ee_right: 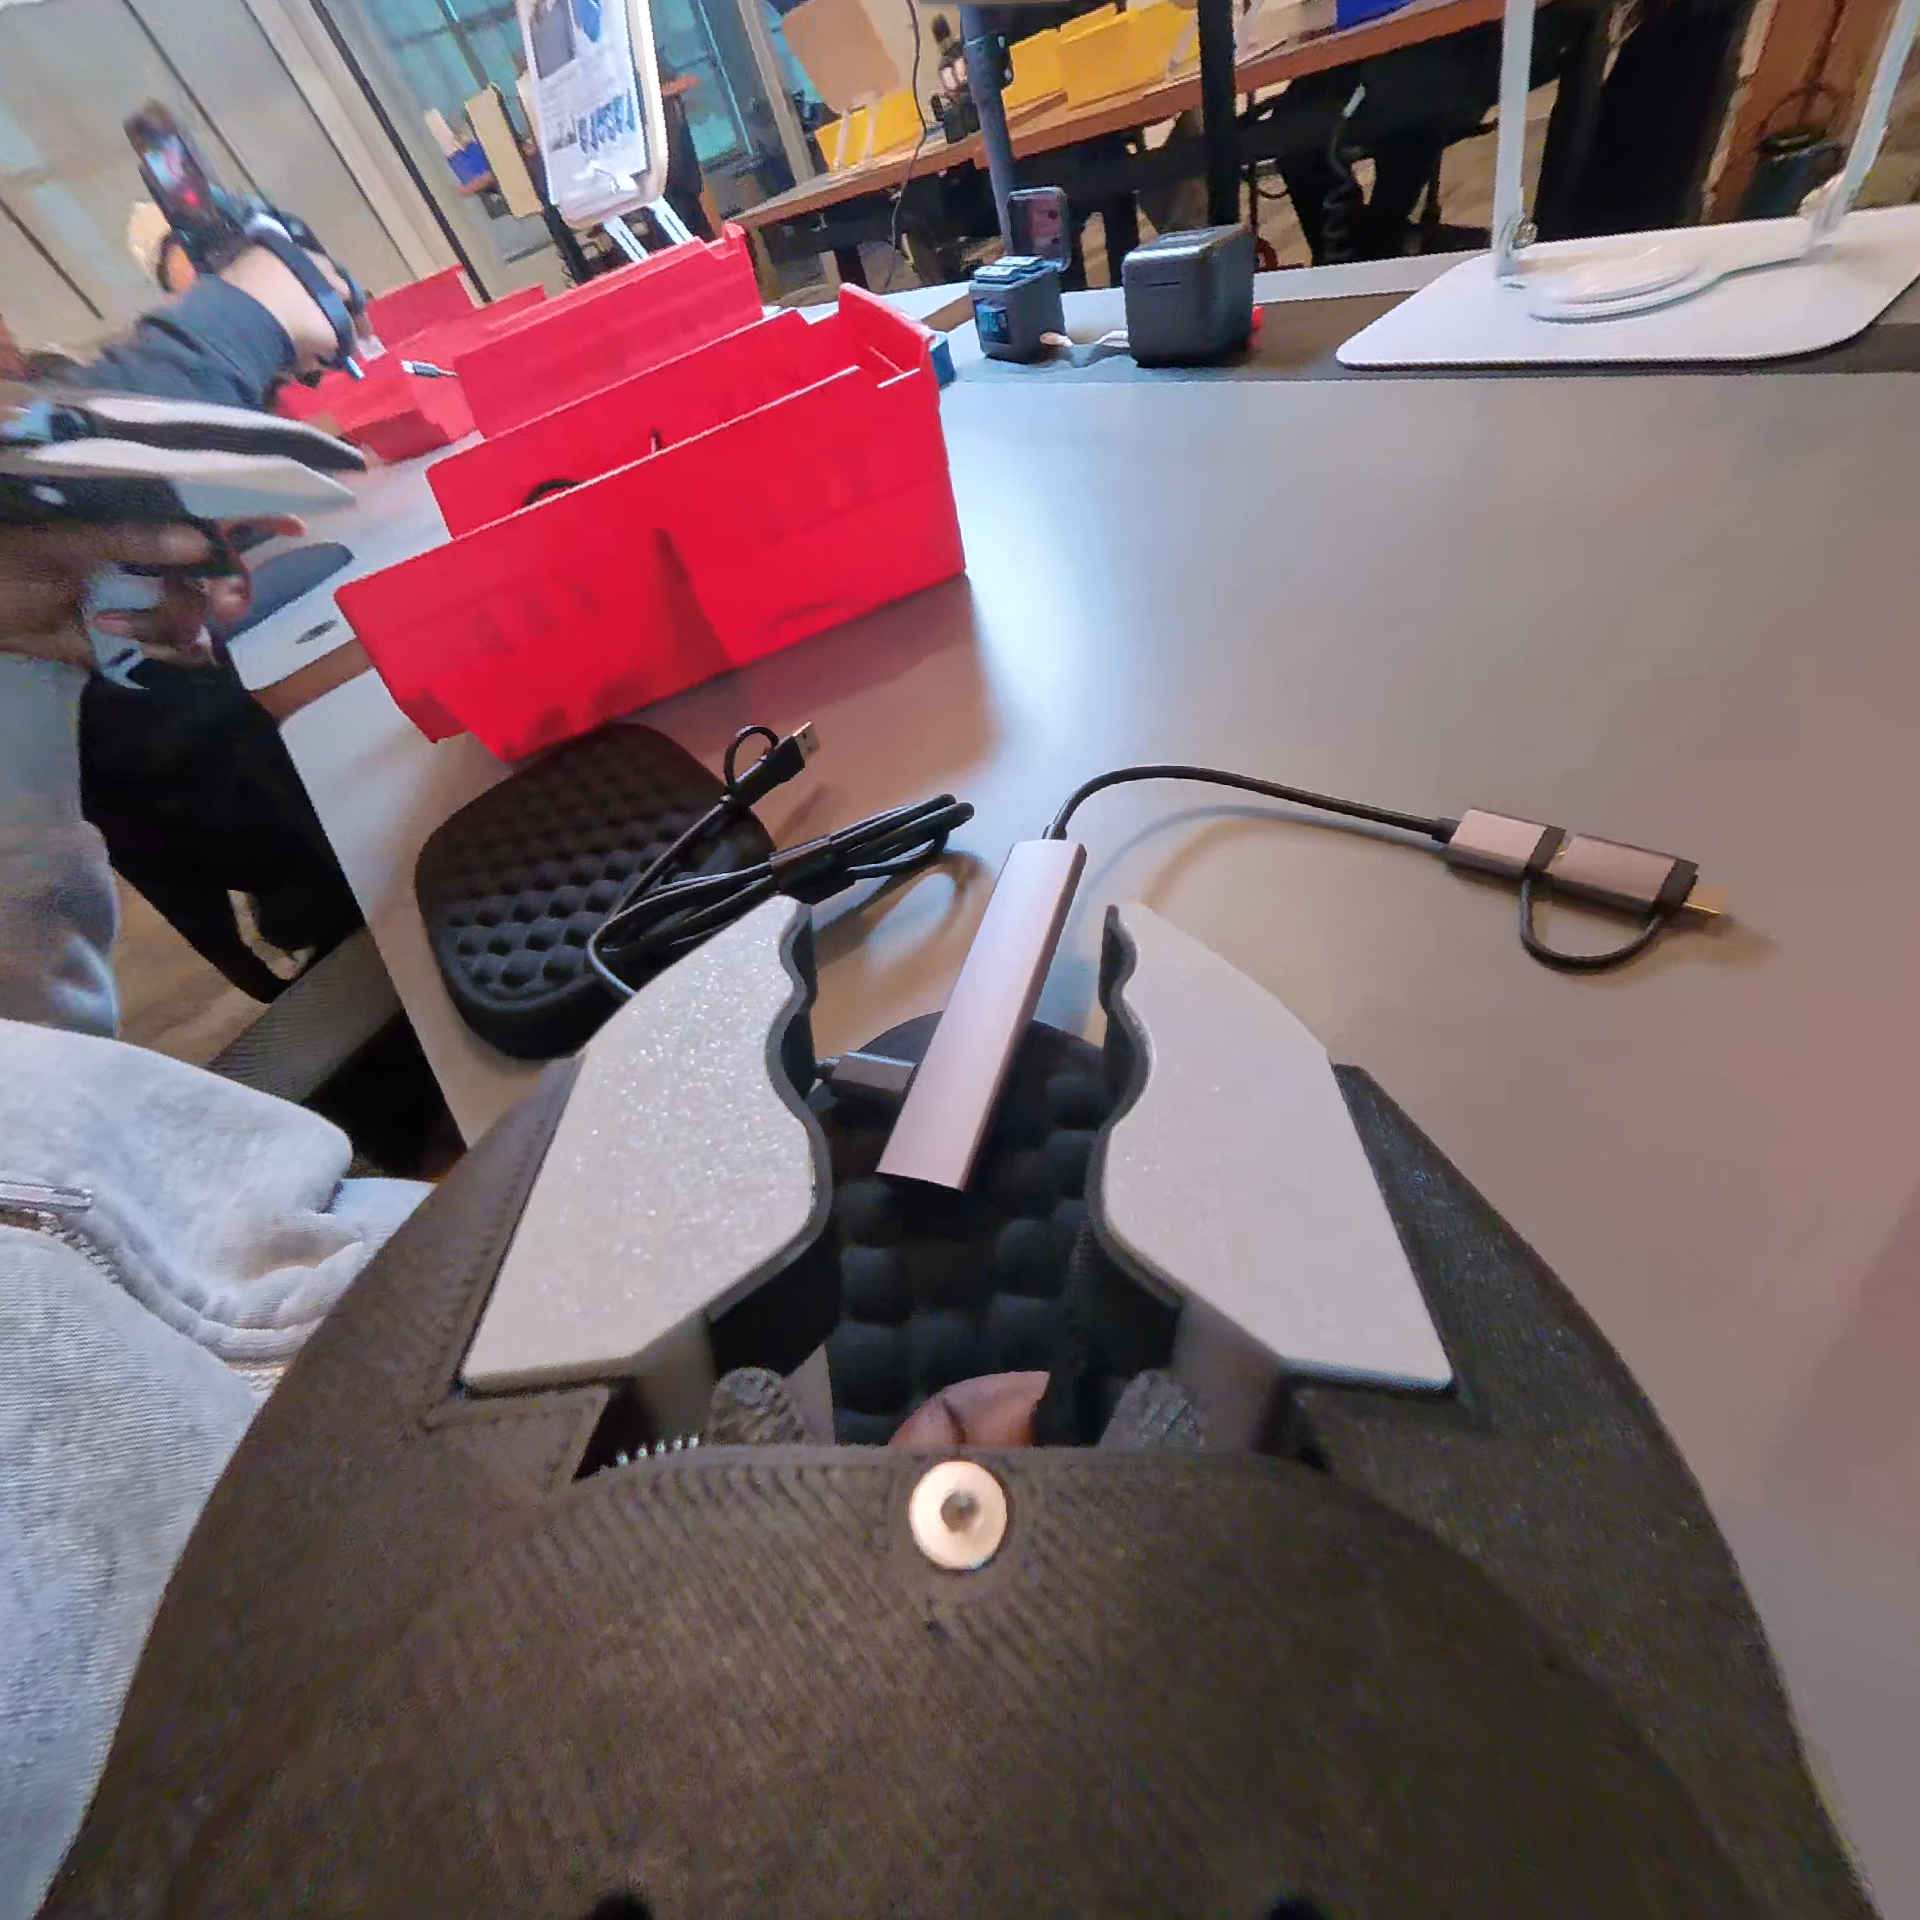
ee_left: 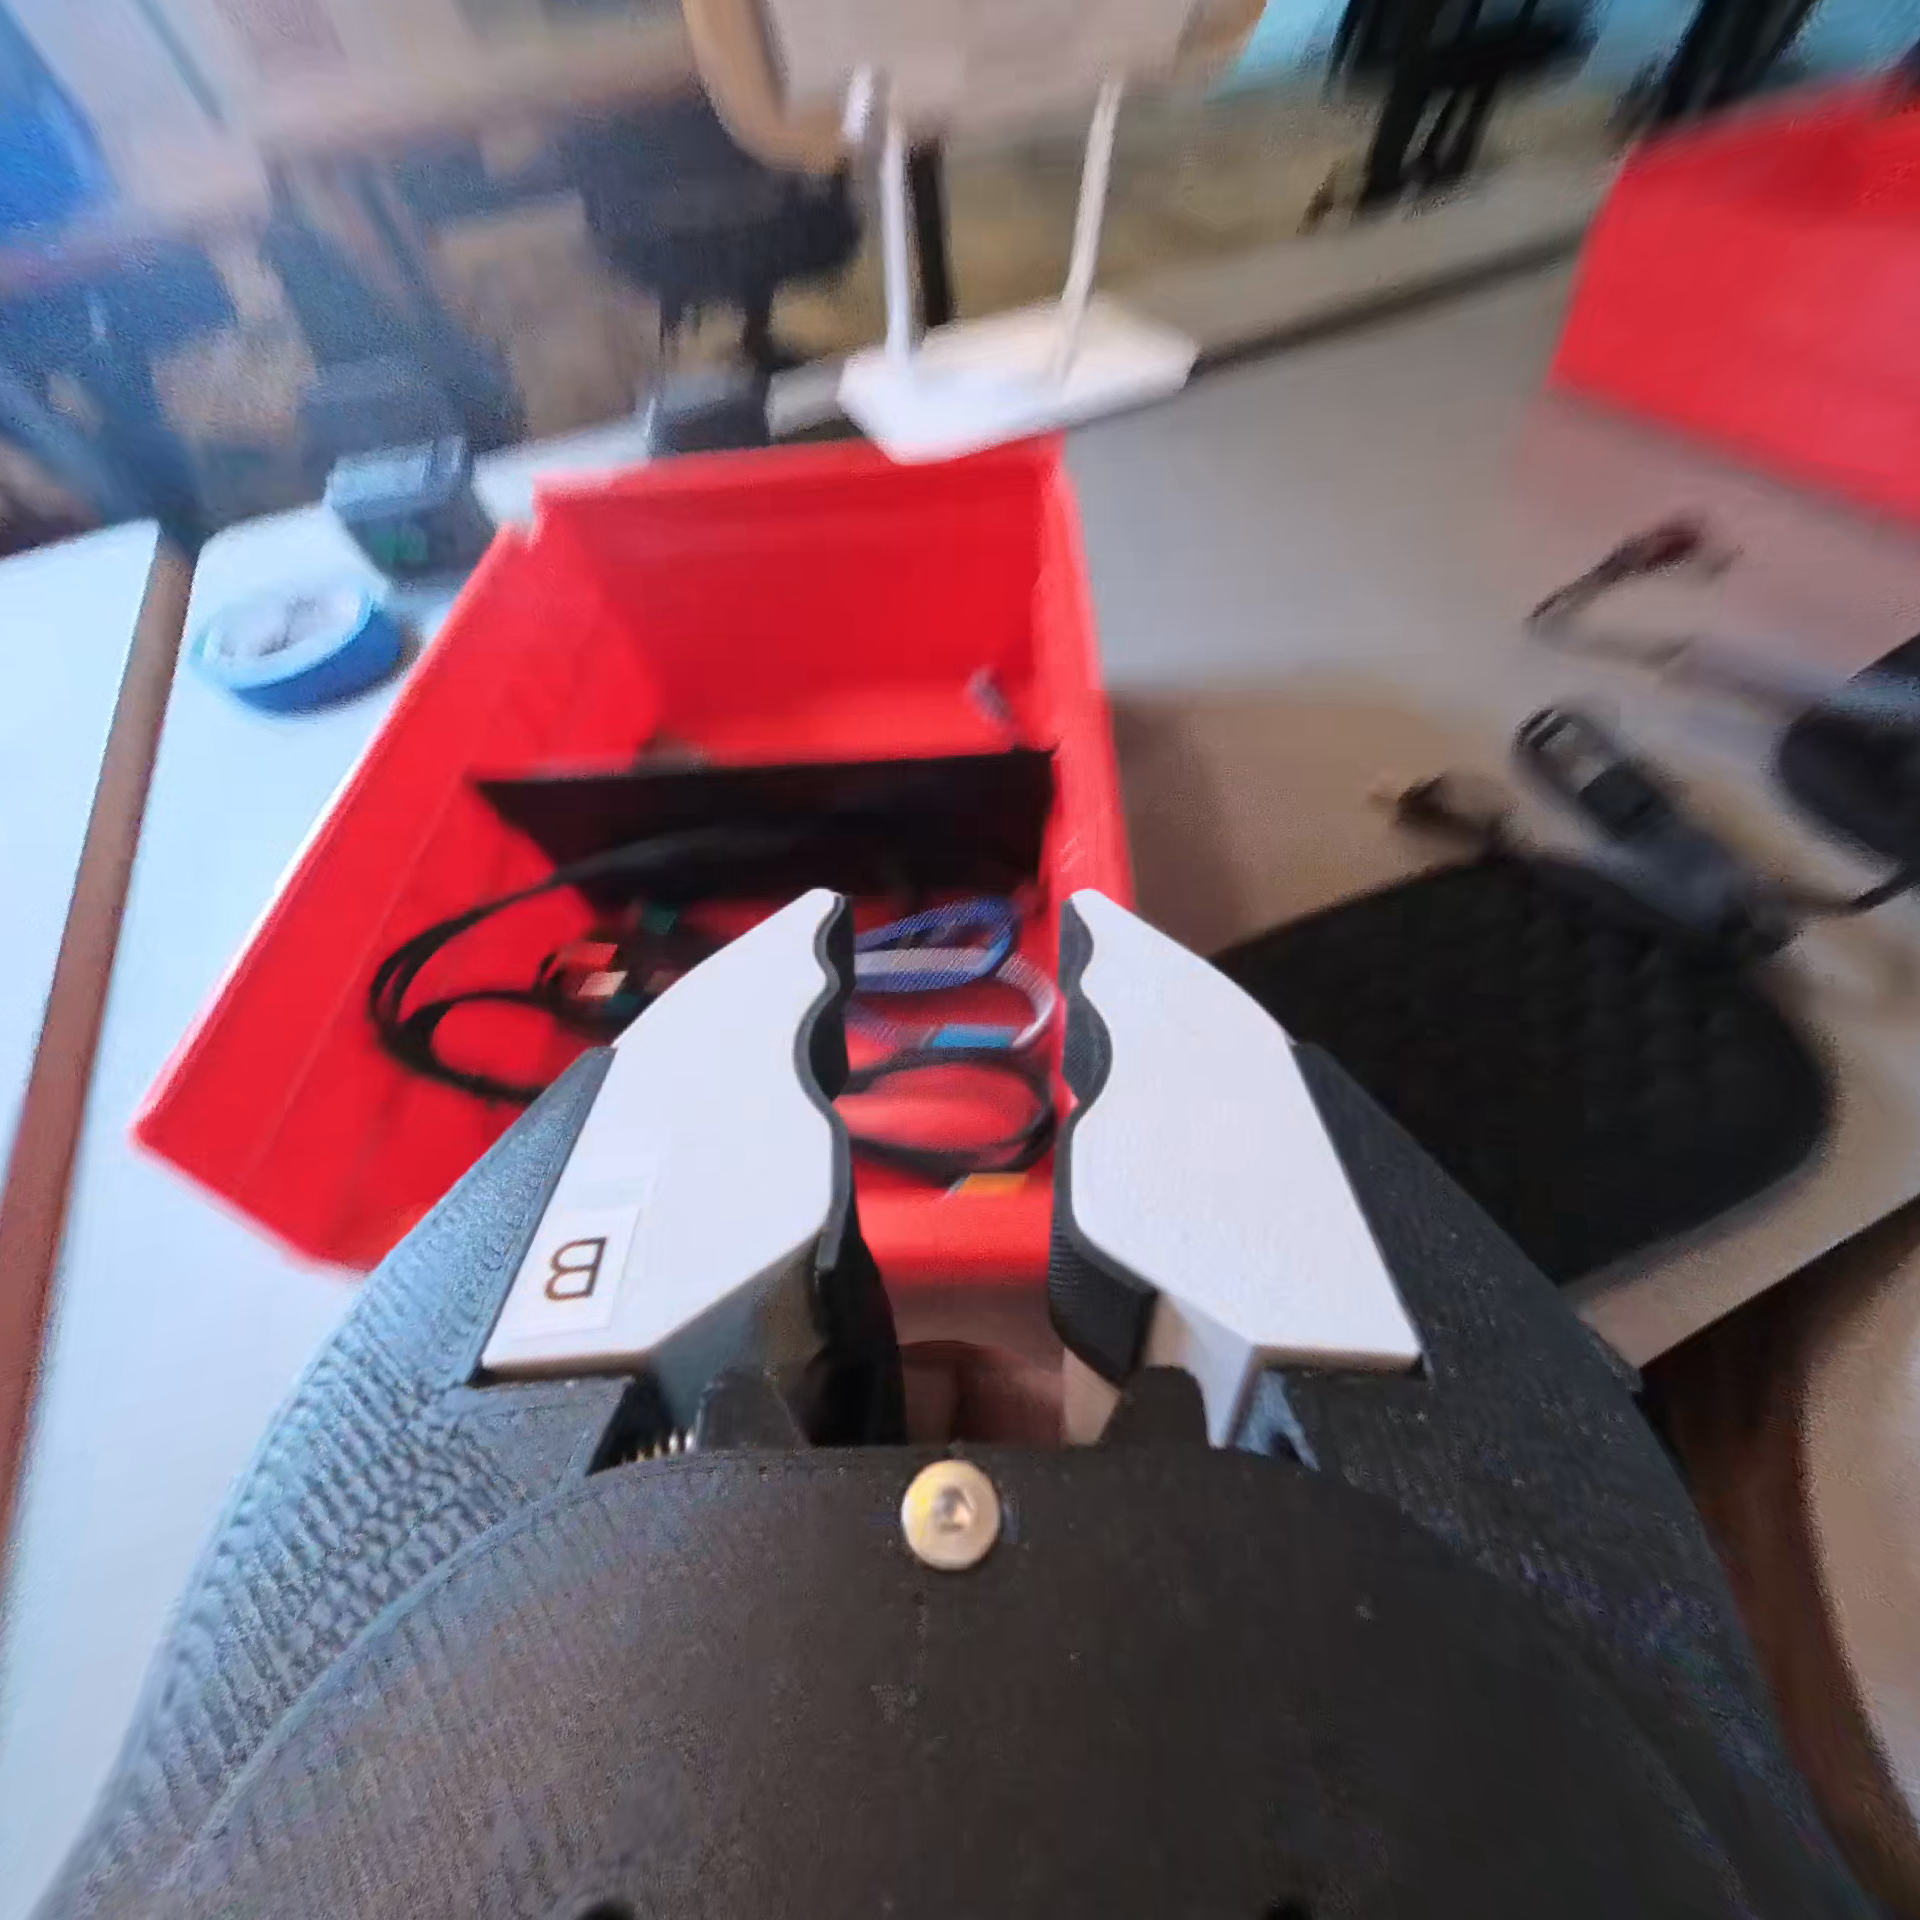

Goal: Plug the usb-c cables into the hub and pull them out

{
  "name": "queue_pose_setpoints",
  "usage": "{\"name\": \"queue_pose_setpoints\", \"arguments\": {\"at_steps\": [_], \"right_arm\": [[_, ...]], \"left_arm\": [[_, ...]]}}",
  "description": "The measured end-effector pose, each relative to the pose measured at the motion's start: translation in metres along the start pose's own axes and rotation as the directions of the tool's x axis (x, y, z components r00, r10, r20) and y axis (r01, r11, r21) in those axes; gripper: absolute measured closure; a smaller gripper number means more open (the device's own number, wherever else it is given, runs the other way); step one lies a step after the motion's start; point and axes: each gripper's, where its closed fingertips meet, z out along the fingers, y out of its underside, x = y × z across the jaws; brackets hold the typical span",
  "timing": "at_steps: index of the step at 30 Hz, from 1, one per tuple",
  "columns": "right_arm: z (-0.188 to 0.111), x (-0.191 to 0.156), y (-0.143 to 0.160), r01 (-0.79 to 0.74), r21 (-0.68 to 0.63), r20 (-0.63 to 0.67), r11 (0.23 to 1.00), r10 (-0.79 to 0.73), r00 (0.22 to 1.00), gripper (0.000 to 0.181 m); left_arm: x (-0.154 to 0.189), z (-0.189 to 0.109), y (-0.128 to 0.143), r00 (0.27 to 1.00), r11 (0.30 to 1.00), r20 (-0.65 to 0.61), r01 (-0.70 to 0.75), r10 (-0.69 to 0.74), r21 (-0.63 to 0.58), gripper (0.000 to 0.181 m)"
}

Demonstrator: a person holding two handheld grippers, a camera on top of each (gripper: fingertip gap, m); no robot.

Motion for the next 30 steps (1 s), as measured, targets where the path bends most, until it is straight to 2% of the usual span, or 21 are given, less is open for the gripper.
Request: {"name": "queue_pose_setpoints", "arguments": {"at_steps": [2, 3, 8, 11, 15, 18, 19, 21, 22, 24, 30], "right_arm": [[0.000, 0.002, 0.001, -0.029, 0.004, 0.005, 1.000, 0.029, 1.000, 0.130], [0.000, 0.002, 0.001, -0.040, 0.007, 0.006, 0.999, 0.040, 0.999, 0.131], [0.003, 0.003, 0.005, -0.071, -0.013, 0.022, 0.997, 0.071, 0.997, 0.133], [0.004, 0.003, 0.005, -0.076, -0.014, 0.018, 0.997, 0.076, 0.997, 0.134], [0.004, 0.004, 0.006, -0.094, -0.015, 0.021, 0.995, 0.094, 0.995, 0.136], [0.004, 0.005, 0.005, -0.111, -0.010, 0.026, 0.994, 0.112, 0.993, 0.137], [0.004, 0.005, 0.005, -0.116, -0.008, 0.027, 0.993, 0.116, 0.993, 0.138], [0.004, 0.006, 0.006, -0.124, -0.008, 0.030, 0.992, 0.124, 0.992, 0.139], [0.004, 0.006, 0.006, -0.128, -0.008, 0.030, 0.992, 0.128, 0.991, 0.140], [0.004, 0.007, 0.006, -0.133, -0.008, 0.029, 0.991, 0.133, 0.991, 0.141], [0.005, 0.006, 0.007, -0.129, -0.018, 0.029, 0.991, 0.130, 0.991, 0.143]], "left_arm": [[-0.025, 0.003, 0.020, 0.994, 0.978, 0.063, -0.071, 0.085, -0.194, 0.143], [-0.037, 0.005, 0.022, 0.986, 0.962, 0.079, -0.122, 0.145, -0.243, 0.143], [-0.075, 0.034, 0.019, 0.946, 0.880, -0.009, -0.306, 0.325, -0.364, 0.142], [-0.092, 0.059, 0.027, 0.885, 0.783, -0.115, -0.455, 0.451, -0.424, 0.142], [-0.123, 0.082, 0.048, 0.840, 0.640, -0.142, -0.497, 0.523, -0.586, 0.146], [-0.129, 0.094, 0.060, 0.792, 0.540, -0.209, -0.558, 0.574, -0.630, 0.147], [-0.134, 0.097, 0.061, 0.760, 0.502, -0.215, -0.585, 0.613, -0.637, 0.151], [-0.143, 0.100, 0.060, 0.697, 0.431, -0.214, -0.623, 0.684, -0.652, 0.173], [-0.143, 0.099, 0.058, 0.692, 0.424, -0.216, -0.626, 0.689, -0.655, 0.173], [-0.141, 0.091, 0.046, 0.705, 0.456, -0.177, -0.607, 0.686, -0.650, 0.174], [-0.143, 0.046, -0.027, 0.684, 0.562, 0.006, -0.595, 0.730, -0.574, 0.175]]}}
